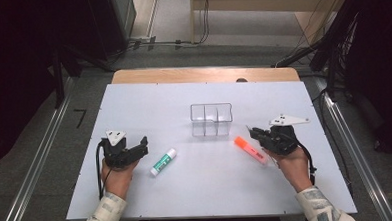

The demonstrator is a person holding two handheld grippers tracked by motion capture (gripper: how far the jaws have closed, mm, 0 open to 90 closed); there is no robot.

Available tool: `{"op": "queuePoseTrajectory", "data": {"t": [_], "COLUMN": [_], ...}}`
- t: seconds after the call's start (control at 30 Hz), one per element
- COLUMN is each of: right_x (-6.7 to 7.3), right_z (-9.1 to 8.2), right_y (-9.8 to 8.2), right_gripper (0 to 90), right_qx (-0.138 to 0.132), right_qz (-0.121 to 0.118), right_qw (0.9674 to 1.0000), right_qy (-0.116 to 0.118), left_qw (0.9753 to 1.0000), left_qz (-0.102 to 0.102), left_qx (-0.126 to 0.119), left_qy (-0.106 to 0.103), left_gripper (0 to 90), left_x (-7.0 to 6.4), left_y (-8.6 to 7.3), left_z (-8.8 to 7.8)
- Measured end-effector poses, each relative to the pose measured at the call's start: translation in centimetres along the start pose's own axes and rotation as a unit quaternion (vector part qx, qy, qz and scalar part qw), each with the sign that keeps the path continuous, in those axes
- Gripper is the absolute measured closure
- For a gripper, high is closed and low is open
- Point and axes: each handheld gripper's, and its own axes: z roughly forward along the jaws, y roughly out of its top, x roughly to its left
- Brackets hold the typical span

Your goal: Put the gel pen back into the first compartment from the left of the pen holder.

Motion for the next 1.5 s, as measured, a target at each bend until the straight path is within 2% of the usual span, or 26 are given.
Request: {"op": "queuePoseTrajectory", "data": {"t": [0.53, 1.07, 1.5], "right_x": [1.1, 2.6, 3.2], "right_z": [1.0, 2.5, 3.3], "right_y": [1.3, 3.7, 5.1], "right_gripper": [78.8, 78.8, 78.8], "right_qx": [-0.009, -0.022, -0.022], "right_qz": [-0.009, -0.013, -0.02], "right_qw": [0.9998, 0.9992, 0.9989], "right_qy": [0.016, 0.032, 0.036], "left_qw": [1.0, 1.0, 1.0], "left_qz": [0.0, 0.002, 0.003], "left_qx": [0.002, 0.0, 0.001], "left_qy": [0.001, -0.001, -0.002], "left_gripper": [15.8, 15.9, 15.9], "left_x": [0.0, 0.0, -0.1], "left_y": [0.0, 0.0, 0.0], "left_z": [0.1, 0.0, 0.0]}}
